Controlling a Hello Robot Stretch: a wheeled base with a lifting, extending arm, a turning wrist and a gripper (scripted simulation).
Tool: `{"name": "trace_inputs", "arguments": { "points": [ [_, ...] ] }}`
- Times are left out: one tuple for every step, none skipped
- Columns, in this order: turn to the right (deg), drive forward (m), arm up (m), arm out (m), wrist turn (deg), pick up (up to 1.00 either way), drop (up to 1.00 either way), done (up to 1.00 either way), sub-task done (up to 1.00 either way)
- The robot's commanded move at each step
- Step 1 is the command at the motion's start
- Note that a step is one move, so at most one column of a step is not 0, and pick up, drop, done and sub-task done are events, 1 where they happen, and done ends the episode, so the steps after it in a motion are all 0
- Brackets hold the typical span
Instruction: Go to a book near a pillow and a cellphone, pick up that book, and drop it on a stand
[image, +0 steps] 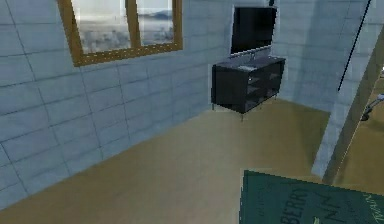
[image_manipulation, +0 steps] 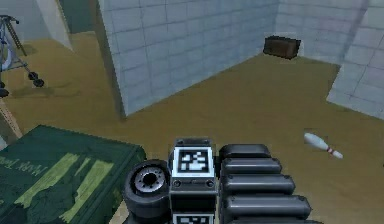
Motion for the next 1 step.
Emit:
{"name": "trace_inputs", "arguments": {
  "points": [
    [3.0, 0.0, 0.0, 0.0, 0.0, 0.0, 0.0, 0.0, 0.0]
  ]
}}
